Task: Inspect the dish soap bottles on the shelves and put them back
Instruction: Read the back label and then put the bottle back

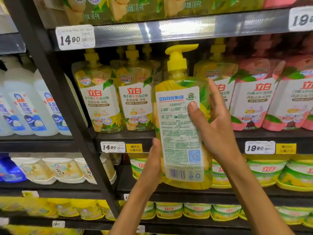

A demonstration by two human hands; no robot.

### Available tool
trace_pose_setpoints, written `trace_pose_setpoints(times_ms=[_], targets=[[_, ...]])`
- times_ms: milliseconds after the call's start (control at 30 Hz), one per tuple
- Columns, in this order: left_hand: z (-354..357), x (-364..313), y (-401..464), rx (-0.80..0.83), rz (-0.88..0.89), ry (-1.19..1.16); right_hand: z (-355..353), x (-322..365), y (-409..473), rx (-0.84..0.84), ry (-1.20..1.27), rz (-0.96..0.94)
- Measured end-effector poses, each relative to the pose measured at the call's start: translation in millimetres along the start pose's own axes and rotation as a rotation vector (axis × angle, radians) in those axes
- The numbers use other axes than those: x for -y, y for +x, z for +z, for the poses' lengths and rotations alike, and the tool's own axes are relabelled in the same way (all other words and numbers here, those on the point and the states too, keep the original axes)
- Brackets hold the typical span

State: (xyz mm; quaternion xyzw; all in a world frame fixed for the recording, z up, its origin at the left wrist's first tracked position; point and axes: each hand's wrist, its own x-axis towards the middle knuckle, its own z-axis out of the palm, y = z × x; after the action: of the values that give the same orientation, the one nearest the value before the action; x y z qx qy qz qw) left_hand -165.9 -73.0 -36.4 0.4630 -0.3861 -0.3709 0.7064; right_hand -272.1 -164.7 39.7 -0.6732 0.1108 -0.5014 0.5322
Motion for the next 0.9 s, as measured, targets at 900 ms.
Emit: trace_pose_setpoints(times_ms=[900], targets=[[0.9,4.6,-2.8,0.109,-0.231,-0.307,-15.3,-26.2,23.9,0.202,0.607,0.241]])
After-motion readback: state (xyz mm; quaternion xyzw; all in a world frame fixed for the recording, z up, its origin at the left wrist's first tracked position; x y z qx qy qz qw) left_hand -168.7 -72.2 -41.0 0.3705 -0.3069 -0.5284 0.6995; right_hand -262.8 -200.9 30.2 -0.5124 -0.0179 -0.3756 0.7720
